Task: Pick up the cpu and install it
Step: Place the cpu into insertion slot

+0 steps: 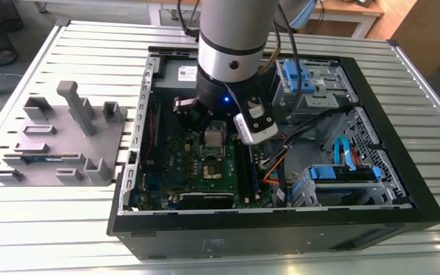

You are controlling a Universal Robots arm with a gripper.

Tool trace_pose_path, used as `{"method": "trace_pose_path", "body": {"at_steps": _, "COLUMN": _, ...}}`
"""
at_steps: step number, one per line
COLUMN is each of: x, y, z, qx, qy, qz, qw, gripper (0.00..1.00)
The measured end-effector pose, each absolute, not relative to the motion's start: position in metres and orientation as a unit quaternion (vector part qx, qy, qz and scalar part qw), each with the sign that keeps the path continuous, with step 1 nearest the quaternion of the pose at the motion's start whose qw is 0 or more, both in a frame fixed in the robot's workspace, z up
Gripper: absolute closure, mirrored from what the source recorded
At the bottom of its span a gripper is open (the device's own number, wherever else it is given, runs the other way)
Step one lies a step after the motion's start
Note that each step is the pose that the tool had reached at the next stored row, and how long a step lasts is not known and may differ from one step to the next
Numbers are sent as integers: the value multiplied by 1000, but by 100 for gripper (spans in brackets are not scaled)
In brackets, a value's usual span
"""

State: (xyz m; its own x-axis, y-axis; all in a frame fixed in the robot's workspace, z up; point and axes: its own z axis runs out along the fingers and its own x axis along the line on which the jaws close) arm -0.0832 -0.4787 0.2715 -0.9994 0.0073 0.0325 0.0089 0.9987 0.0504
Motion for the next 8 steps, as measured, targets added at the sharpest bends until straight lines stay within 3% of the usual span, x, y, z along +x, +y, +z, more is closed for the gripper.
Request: {"method": "trace_pose_path", "body": {"at_steps": 8, "x": -85, "y": -481, "z": 261, "qx": -4, "qy": -1000, "qz": -25, "qw": 12, "gripper": 53}}
